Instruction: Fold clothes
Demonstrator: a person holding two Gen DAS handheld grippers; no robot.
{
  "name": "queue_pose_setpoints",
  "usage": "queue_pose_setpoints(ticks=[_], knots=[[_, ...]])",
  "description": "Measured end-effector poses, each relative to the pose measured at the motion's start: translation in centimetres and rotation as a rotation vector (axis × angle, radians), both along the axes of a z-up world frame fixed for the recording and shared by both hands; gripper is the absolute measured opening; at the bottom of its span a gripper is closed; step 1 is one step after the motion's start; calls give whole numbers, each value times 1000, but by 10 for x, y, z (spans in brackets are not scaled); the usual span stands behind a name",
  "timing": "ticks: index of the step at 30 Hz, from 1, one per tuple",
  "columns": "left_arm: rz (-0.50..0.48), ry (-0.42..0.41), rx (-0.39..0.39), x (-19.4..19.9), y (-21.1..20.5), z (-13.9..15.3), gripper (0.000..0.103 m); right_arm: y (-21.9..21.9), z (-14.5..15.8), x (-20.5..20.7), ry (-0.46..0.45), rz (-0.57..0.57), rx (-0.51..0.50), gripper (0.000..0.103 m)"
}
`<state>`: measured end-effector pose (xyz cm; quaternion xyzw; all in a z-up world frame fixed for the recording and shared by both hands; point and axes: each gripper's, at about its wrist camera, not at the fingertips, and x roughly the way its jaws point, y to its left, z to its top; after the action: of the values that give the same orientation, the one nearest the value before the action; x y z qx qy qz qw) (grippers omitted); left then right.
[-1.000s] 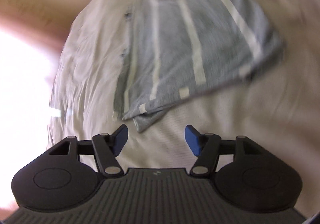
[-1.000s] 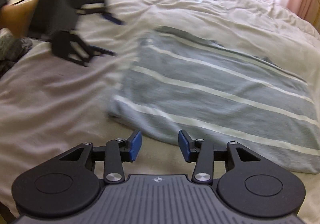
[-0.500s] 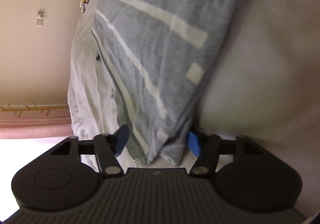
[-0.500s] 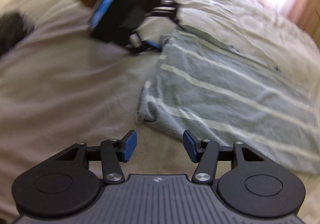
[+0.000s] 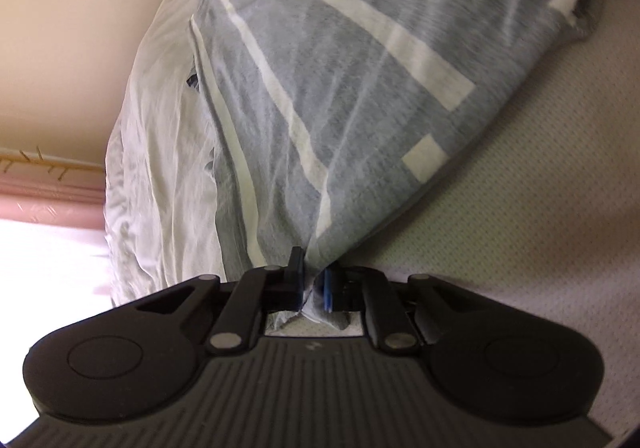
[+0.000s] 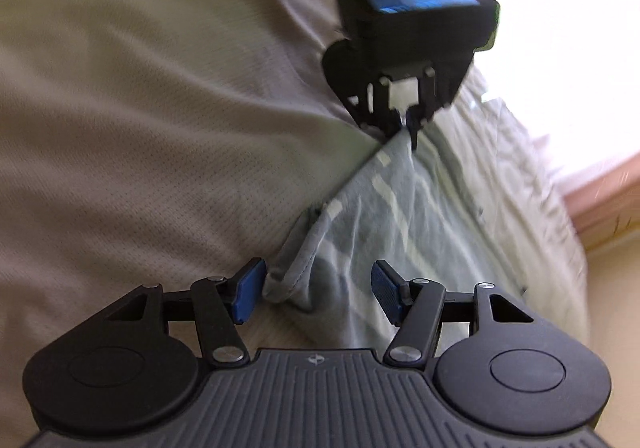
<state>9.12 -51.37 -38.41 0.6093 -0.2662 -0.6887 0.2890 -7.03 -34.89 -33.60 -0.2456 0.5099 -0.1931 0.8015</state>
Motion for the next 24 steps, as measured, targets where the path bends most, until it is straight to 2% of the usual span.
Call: queue_pose_setpoints(ticks=[3, 5, 6, 8, 10, 14, 17, 18, 20, 21, 24], knots=[[14, 16, 7, -1, -7, 6, 8, 3, 5, -4, -30, 27, -10, 52], [17, 16, 5, -4, -9, 6, 8, 5, 10, -9, -50, 31, 12, 36], [21, 20, 5, -7, -7, 6, 8, 6, 11, -11, -55, 36, 21, 35], [27, 25, 4, -11, -4, 5, 8, 7, 11, -15, -47, 50, 35, 13], [29, 27, 4, -11, -2, 4, 8, 8, 12, -14, -50, 48, 58, 3], [32, 29, 5, -10, -1, 4, 8, 18, 18, -5, -81, 78, 87, 2], [28, 24, 4, -9, 5, 4, 8, 21, 19, 2, -78, 52, 93, 0], [26, 24, 4, -8, 7, 4, 8, 22, 19, 2, -72, 39, 91, 8], [24, 22, 2, -7, 11, 4, 9, 26, 18, 0, -73, 40, 66, 59], [25, 23, 1, -6, 13, 3, 9, 28, 19, -2, -78, 51, 51, 66], [26, 25, -2, -5, 14, 2, 9, 24, 12, 0, -52, 36, 29, 66]])
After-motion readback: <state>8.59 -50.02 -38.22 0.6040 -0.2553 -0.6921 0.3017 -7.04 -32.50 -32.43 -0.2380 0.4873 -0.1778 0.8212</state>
